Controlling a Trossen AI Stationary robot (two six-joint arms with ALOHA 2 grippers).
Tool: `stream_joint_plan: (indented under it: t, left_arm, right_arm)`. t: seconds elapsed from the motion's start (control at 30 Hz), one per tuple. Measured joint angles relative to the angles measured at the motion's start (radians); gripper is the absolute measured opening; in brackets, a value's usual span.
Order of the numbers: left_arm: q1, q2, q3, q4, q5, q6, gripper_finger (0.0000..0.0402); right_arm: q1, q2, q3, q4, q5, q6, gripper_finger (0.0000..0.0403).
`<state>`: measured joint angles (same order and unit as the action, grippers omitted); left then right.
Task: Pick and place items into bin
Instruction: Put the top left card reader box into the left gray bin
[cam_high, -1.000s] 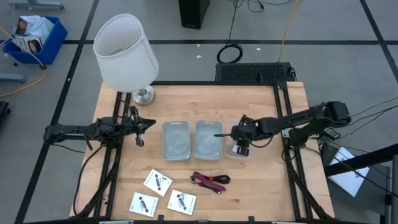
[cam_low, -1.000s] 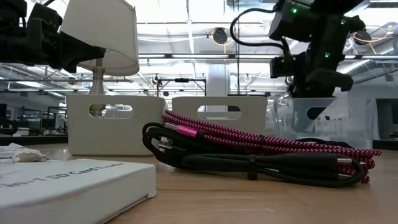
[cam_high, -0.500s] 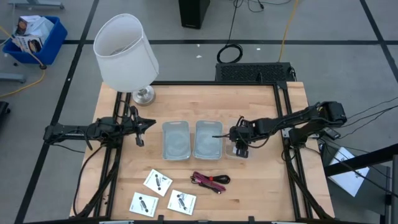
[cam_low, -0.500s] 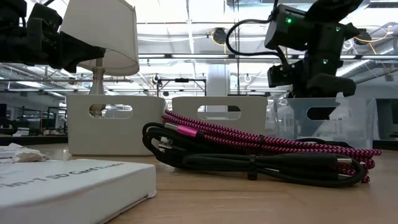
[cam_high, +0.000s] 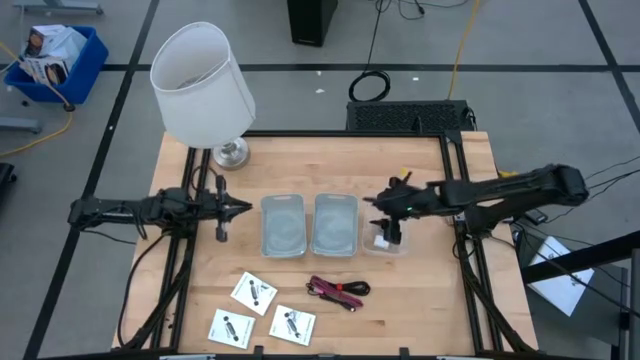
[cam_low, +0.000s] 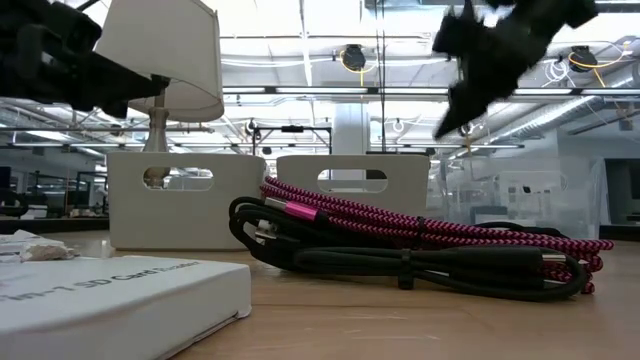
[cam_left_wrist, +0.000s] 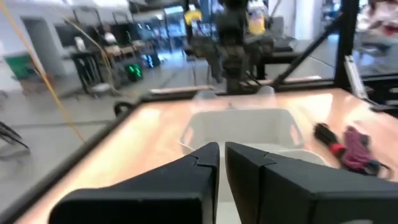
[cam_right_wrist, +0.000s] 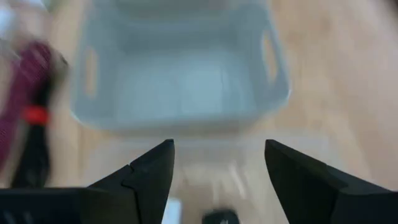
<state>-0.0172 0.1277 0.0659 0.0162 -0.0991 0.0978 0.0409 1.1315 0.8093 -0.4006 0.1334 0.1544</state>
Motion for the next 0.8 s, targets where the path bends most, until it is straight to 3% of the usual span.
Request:
stream_joint_plan:
  t: [0.13,0.3,0.53,0.67,0.8]
  left_arm:
    - [-0.063,0.137,0.069,0.013,-0.059,-0.076,0.0057]
    - [-0.167,0.406,0.183,0.056,-0.167,-0.119,0.0108]
    - [-0.321,0.778,0.468,-0.157,-0.282,-0.160,0.0176]
    - [-0.402,0.892,0.630,-0.312,-0.378,-0.163,0.0195]
    - [-0.481,0.920,0.740,-0.341,-0.400,-0.173,0.0198]
  right_arm:
    - [0.015,-0.095,0.000,0.084,0.003,-0.057,0.0239]
    - [0.033,-0.153,-0.017,0.230,0.052,-0.202,0.0236]
    - [0.033,-0.171,-0.200,0.646,0.019,-0.351,0.0224]
    - [0.029,-0.234,-0.278,0.735,0.006,-0.393,0.0169]
    - [0.012,-0.337,-0.388,0.792,-0.149,-0.368,0.0068]
